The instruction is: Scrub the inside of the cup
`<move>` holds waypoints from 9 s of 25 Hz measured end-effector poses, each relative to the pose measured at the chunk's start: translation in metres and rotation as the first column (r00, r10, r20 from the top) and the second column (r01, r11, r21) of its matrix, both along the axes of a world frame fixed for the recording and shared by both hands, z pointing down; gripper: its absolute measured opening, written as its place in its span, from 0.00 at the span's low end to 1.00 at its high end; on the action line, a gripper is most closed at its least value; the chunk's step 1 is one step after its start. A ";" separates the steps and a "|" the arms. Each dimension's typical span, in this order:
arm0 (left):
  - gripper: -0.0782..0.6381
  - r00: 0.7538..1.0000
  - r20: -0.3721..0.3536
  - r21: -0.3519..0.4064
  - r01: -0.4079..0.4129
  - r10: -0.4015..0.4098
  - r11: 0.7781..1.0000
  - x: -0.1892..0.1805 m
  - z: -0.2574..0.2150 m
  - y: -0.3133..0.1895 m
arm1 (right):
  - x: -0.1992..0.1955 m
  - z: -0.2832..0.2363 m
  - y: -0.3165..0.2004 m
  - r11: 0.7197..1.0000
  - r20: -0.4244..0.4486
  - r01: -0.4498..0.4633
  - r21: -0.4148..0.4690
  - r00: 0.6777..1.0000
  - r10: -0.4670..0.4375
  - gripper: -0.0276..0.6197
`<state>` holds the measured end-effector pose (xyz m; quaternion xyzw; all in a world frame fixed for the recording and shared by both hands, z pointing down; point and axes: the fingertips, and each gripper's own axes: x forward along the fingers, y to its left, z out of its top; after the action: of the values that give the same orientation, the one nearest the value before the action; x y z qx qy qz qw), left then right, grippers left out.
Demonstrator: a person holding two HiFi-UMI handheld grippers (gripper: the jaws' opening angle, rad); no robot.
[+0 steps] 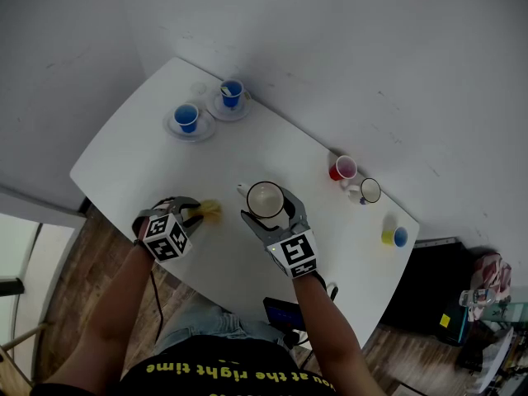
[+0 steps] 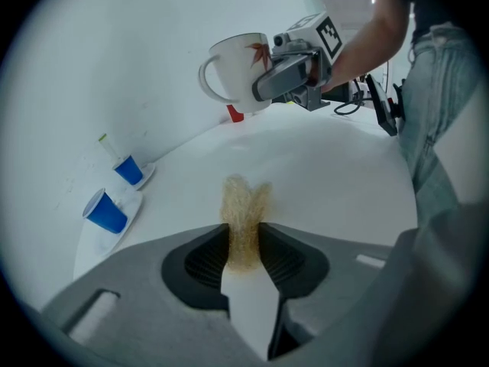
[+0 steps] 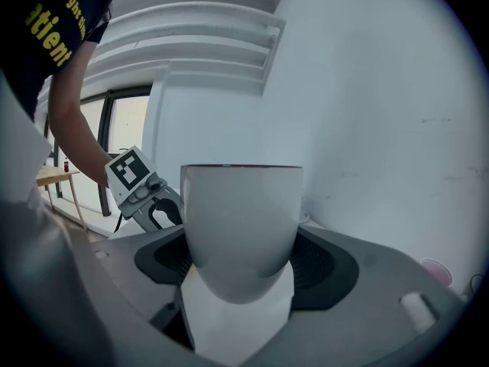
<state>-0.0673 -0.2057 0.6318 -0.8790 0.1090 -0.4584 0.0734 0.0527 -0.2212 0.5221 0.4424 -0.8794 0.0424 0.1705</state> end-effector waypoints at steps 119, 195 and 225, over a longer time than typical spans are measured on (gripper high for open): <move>0.25 0.977 0.213 -0.296 0.038 0.027 0.955 0.054 -0.139 0.071 | -0.059 0.010 0.069 0.974 -0.777 0.222 -0.048 0.604 -0.176 0.63; 0.25 0.994 0.107 -0.384 0.018 0.025 0.923 0.030 -0.154 0.103 | -0.054 0.000 0.092 0.973 -0.714 0.230 -0.009 0.680 -0.167 0.63; 0.25 0.984 0.140 -0.361 -0.056 0.114 0.931 0.054 -0.162 0.108 | -0.066 -0.015 0.098 0.962 -0.675 0.271 0.007 0.711 -0.195 0.63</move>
<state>-0.0135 -0.0981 0.4702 -0.8423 -0.0201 -0.5354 -0.0584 -0.0136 -0.1231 0.5068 0.3217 -0.8092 -0.1875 0.4545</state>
